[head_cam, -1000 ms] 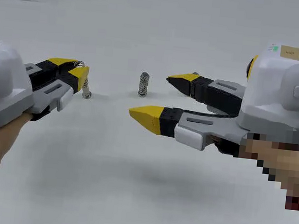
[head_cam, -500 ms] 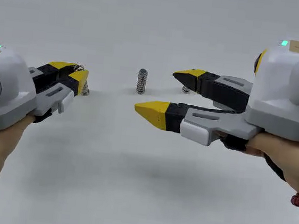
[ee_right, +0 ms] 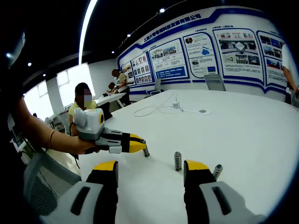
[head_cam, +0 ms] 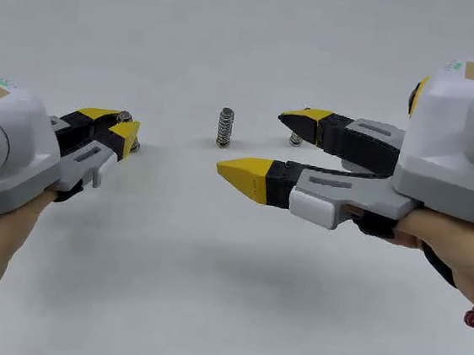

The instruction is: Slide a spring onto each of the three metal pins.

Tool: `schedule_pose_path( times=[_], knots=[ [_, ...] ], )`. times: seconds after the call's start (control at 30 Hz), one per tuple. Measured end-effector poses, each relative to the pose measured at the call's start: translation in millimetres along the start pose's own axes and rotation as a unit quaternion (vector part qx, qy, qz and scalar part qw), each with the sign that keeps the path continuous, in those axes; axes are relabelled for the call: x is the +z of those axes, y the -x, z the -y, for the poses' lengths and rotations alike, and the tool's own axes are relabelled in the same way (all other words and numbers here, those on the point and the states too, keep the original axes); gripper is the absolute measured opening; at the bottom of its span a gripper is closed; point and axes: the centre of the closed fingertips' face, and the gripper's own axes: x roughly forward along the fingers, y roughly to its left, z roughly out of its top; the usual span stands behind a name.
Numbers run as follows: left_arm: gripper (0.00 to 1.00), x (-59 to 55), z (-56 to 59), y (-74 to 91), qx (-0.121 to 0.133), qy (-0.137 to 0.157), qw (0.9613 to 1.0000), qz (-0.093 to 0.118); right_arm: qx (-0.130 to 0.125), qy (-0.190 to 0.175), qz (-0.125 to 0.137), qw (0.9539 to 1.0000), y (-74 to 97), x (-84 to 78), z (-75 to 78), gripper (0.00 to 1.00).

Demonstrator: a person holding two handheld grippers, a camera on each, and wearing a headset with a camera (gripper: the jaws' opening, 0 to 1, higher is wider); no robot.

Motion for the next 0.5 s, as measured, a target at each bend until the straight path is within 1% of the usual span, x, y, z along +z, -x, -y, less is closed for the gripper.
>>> schedule_pose_path(
  times=[0.17, 0.27, 0.4, 0.5],
  knots=[
    [0.11, 0.2, 0.2, -0.5, 0.000, 0.005, 1.0000, 0.001, 0.000, 0.000, 0.001, 1.0000, -0.2, 0.4, -0.6, 0.58],
    [0.12, -1.1, 0.2, -0.5, 0.000, 0.003, 1.0000, -0.003, -0.001, 0.001, -0.001, 1.0000, 0.1, 0.1, -0.2, 0.58],
    [0.16, 0.4, -0.1, 0.6, -0.001, 0.009, 1.0000, -0.001, -0.008, 0.002, 0.000, 1.0000, 2.3, 0.5, 3.2, 0.60],
    [0.24, 1.5, -2.0, 2.5, 0.001, 0.018, 0.9998, -0.007, -0.017, 0.004, -0.002, 0.9998, 4.9, 0.4, 8.4, 0.63]
  ],
)
